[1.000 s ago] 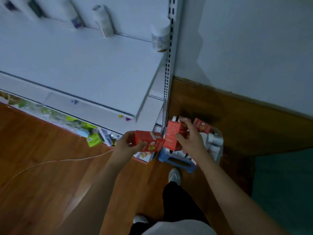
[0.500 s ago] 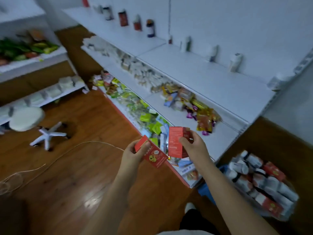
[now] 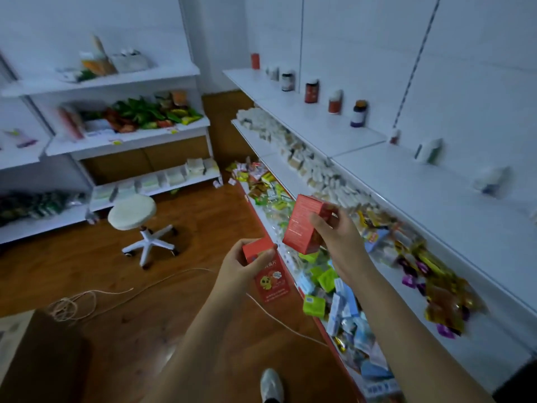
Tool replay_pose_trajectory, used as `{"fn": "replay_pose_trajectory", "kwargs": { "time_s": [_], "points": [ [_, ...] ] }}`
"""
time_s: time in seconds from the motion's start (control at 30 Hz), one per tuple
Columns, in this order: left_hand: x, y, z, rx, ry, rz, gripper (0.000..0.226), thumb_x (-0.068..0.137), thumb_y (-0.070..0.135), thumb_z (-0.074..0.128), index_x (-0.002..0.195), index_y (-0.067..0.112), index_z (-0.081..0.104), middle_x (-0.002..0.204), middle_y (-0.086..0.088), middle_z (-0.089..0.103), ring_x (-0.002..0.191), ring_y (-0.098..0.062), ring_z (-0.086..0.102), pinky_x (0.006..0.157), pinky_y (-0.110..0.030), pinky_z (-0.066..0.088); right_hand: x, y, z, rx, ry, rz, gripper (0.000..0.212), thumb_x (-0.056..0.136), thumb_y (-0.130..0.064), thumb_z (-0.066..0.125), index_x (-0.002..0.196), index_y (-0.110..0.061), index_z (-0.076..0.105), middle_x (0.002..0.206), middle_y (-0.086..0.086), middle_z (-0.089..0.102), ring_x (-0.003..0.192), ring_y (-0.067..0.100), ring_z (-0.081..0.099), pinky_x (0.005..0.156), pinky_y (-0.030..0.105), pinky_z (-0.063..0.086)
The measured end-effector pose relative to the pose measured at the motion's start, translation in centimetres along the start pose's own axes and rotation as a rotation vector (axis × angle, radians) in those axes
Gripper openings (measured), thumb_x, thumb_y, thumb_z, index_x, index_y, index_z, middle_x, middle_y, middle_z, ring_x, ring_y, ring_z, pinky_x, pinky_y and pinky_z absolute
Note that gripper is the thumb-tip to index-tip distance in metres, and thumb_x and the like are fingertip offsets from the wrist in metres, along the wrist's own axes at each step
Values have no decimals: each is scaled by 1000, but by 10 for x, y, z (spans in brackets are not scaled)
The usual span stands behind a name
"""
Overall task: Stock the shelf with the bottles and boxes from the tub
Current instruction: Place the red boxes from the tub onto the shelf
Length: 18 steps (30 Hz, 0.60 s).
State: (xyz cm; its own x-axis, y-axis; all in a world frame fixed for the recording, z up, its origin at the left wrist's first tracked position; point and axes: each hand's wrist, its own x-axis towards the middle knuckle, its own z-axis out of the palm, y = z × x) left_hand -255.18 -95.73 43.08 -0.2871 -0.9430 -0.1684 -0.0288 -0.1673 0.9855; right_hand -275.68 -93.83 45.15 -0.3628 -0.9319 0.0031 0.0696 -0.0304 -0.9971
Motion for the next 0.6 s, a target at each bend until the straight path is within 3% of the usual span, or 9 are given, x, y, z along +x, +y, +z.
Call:
{"fn": "replay_pose_trajectory", "kwargs": {
  "time_s": [0.17, 0.37, 0.6],
  "points": [
    [80, 31, -24, 135, 50, 54, 44, 73, 41, 79, 108, 26, 59, 102, 5, 71, 87, -8, 72, 68, -25, 58, 93, -6, 36, -58, -18, -93, 58, 77, -50, 73, 126, -25, 54, 115, -7, 68, 104, 7, 67, 83, 29, 58],
    [183, 66, -50, 213, 100, 50, 50, 67, 47, 79, 109, 30, 57, 107, 5, 67, 95, -15, 69, 68, -25, 59, 211, -6, 72, -45, -16, -114, 61, 78, -53, 74, 129, -28, 53, 119, -7, 67, 109, 9, 66, 92, 41, 57],
    [287, 82, -81, 255, 172, 44, 53, 66, 46, 79, 112, 35, 55, 111, 9, 62, 101, -14, 63, 67, -20, 57, 326, -2, 114, -135, -23, -142, 76, 72, -66, 70, 135, -30, 48, 124, -6, 64, 113, 12, 63, 94, 42, 56]
  ]
}}
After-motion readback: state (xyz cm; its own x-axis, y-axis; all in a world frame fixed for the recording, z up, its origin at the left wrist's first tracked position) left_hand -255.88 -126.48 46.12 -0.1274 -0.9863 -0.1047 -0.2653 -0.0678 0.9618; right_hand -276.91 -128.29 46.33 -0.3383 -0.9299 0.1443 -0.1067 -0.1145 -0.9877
